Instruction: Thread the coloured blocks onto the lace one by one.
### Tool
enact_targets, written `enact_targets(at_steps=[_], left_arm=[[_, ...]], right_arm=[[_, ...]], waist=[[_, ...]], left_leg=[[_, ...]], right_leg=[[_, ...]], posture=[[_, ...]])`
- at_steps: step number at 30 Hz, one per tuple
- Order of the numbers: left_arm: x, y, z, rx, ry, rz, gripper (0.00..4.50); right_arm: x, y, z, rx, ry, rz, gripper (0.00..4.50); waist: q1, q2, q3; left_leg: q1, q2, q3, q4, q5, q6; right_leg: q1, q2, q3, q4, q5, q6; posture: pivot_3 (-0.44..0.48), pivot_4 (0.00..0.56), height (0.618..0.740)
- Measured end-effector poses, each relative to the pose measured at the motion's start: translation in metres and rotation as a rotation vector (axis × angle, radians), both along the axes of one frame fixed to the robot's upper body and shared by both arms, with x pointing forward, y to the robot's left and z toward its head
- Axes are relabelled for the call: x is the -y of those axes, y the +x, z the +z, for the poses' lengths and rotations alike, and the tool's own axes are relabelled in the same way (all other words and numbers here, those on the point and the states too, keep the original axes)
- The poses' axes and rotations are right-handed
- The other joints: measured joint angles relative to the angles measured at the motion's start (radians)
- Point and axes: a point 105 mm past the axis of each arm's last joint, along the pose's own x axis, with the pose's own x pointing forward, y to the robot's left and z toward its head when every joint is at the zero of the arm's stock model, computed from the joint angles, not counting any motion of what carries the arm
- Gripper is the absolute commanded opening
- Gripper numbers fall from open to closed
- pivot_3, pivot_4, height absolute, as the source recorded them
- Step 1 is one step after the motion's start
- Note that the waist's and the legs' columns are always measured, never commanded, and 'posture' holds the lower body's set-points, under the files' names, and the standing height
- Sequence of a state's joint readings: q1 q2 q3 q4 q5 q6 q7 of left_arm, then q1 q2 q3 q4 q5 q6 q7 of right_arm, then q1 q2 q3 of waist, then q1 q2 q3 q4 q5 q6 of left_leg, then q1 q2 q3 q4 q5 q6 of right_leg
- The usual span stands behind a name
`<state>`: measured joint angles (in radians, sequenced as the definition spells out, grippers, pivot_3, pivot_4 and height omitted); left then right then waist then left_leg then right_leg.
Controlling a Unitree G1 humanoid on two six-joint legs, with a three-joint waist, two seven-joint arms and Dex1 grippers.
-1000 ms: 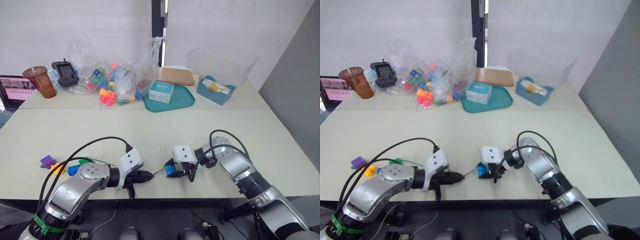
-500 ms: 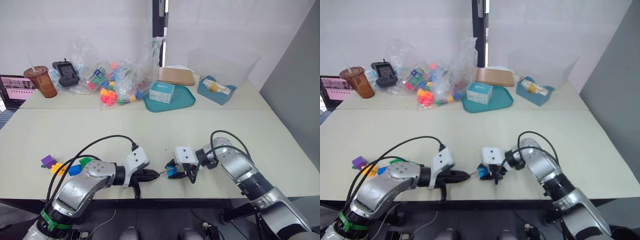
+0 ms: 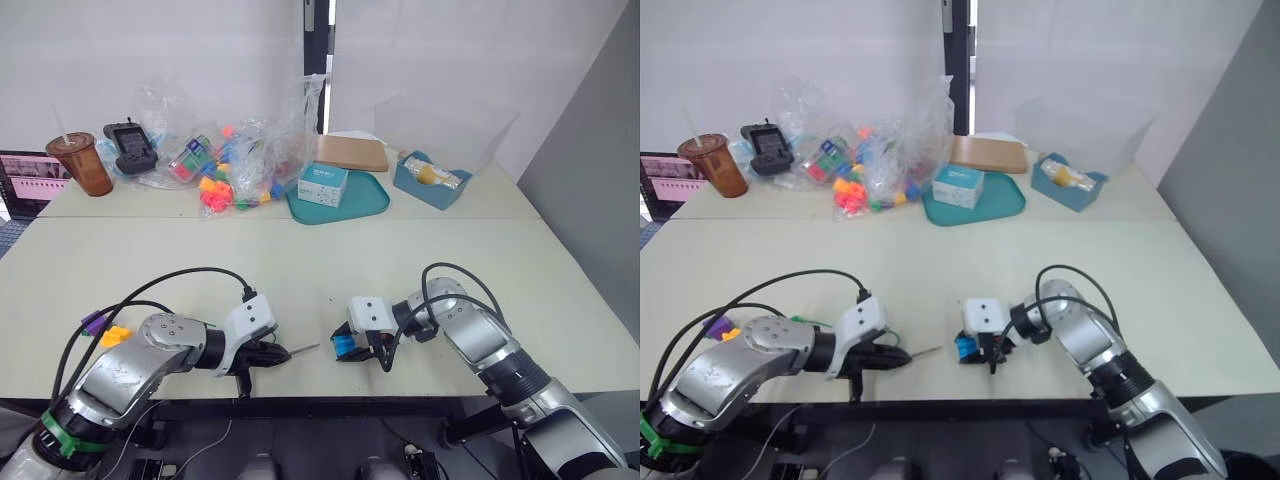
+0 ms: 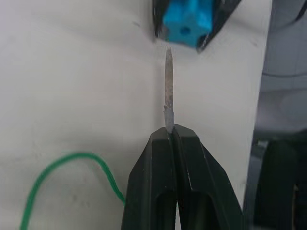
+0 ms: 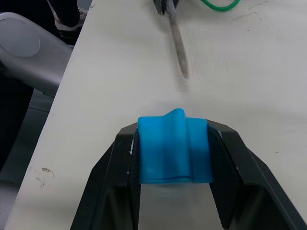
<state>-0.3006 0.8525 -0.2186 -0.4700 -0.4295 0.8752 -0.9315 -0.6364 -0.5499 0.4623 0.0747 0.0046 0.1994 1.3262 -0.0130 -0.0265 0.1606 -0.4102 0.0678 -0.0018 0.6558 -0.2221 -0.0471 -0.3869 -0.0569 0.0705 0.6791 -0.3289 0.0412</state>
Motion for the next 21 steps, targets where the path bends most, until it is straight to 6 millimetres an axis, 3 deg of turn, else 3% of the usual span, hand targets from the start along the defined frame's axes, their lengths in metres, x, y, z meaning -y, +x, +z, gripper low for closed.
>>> enact_targets(at_steps=[8,21], left_arm=[[0.023,-0.007,-0.004,-0.031,-0.035,-0.058,0.00],[0.020,-0.001,-0.007,-0.028,-0.024,-0.035,0.00]], right_arm=[[-0.001,0.000,0.000,0.000,0.004,-0.001,1.37],[0.002,-0.003,0.000,0.003,-0.004,-0.003,1.37]], waist=[[0.000,0.000,0.000],[0.002,0.000,0.000]], left_leg=[[0.000,0.000,0.000,0.001,0.000,0.000],[-0.001,0.000,0.000,0.002,0.000,0.000]], right_leg=[[0.000,0.000,0.000,0.000,0.000,0.000],[0.000,0.000,0.000,0.000,0.000,0.000]], posture=[[0.000,0.150,0.740],[0.000,0.150,0.740]])
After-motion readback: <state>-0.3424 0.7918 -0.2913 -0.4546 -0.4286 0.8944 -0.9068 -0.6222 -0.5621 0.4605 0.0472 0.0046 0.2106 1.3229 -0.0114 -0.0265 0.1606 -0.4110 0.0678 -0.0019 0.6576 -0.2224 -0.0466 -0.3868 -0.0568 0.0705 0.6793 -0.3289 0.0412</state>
